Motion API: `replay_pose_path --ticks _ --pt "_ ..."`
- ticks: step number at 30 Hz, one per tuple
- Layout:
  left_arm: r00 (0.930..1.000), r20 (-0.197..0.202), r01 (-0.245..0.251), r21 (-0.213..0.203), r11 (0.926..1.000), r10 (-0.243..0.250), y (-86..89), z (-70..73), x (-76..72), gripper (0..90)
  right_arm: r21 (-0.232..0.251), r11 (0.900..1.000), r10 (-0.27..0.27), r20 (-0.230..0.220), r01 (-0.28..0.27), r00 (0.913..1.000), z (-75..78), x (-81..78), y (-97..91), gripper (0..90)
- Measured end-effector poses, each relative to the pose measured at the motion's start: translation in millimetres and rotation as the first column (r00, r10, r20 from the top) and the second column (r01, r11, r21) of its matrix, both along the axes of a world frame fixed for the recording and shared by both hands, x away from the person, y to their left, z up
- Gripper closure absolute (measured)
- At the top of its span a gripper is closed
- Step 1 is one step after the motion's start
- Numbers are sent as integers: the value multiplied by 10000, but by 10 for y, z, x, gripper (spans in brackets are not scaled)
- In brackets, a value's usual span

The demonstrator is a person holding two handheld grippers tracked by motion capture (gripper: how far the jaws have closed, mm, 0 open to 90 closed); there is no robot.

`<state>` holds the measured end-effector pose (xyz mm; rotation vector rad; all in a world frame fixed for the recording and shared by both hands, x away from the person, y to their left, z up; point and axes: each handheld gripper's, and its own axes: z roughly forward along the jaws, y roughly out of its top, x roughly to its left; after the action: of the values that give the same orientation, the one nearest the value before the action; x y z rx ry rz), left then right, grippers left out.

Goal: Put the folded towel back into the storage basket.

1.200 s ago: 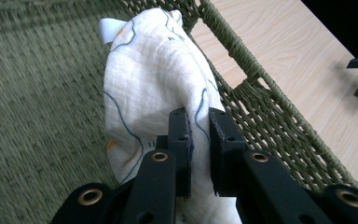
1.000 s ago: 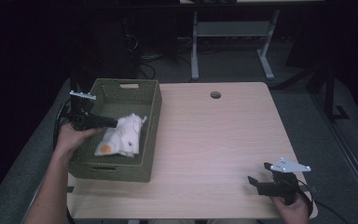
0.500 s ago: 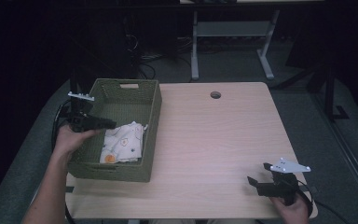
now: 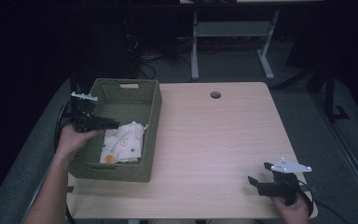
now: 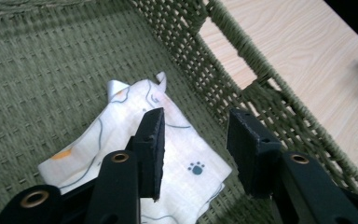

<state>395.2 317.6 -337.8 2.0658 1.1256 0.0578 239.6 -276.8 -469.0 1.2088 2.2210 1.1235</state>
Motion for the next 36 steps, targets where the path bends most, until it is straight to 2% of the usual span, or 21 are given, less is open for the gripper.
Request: replay_pose_path --ticks 7,23,26,28,36 --pt "9996 239 -146 -346 9993 154 -51 26 -59 534 19 10000 12 -45 -12 10000 1 0 -3 152" --pt "9974 659 320 -321 9990 -299 -346 122 -136 484 23 10000 39 -7 -39 10000 16 -8 3 152" --pt "9967 767 318 -455 9985 -283 -393 135 -149 455 -10 10000 94 70 -94 9999 24 -10 6 152" --pt "9962 806 371 -350 9987 -342 -416 139 -153 444 -19 9999 101 64 -101 9999 25 -12 11 152" --pt "9942 1015 414 -454 9981 -366 -529 167 -204 395 -4 10000 69 17 -69 10000 25 -12 3 152"
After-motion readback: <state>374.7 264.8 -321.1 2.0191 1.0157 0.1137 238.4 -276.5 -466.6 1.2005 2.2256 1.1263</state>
